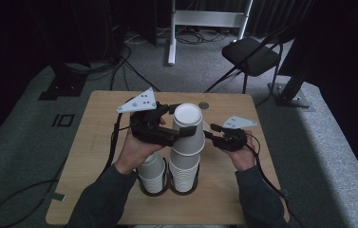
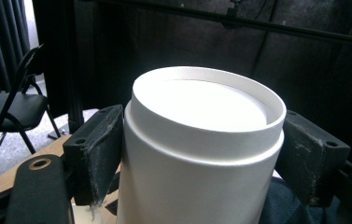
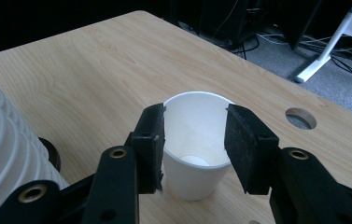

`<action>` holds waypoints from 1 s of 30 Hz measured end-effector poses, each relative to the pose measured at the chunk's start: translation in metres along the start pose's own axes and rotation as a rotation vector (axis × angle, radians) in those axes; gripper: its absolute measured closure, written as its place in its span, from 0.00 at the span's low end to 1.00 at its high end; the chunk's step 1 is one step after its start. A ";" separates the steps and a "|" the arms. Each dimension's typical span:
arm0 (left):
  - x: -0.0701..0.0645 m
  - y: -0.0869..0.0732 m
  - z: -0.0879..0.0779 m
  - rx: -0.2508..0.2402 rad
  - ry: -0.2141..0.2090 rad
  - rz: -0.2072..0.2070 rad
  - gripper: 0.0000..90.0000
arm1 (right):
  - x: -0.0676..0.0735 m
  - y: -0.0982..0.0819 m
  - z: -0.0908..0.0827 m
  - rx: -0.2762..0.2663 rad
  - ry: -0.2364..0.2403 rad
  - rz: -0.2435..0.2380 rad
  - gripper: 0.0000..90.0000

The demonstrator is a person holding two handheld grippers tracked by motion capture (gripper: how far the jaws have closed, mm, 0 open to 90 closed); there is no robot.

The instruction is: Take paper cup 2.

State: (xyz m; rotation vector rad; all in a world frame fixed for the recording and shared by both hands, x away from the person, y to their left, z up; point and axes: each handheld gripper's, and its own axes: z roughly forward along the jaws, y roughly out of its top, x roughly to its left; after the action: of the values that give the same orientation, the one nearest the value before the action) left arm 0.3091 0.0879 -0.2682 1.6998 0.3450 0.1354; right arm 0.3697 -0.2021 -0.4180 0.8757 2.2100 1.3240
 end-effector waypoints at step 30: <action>0.004 0.016 -0.004 -0.031 0.000 0.002 0.24 | -0.001 0.000 -0.001 -0.002 -0.003 0.004 0.64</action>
State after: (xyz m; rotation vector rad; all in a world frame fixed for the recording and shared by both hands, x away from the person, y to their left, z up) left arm 0.3142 0.0907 -0.2524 1.6696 0.3395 0.1410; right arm 0.3700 -0.2036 -0.4177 0.8809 2.2050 1.3254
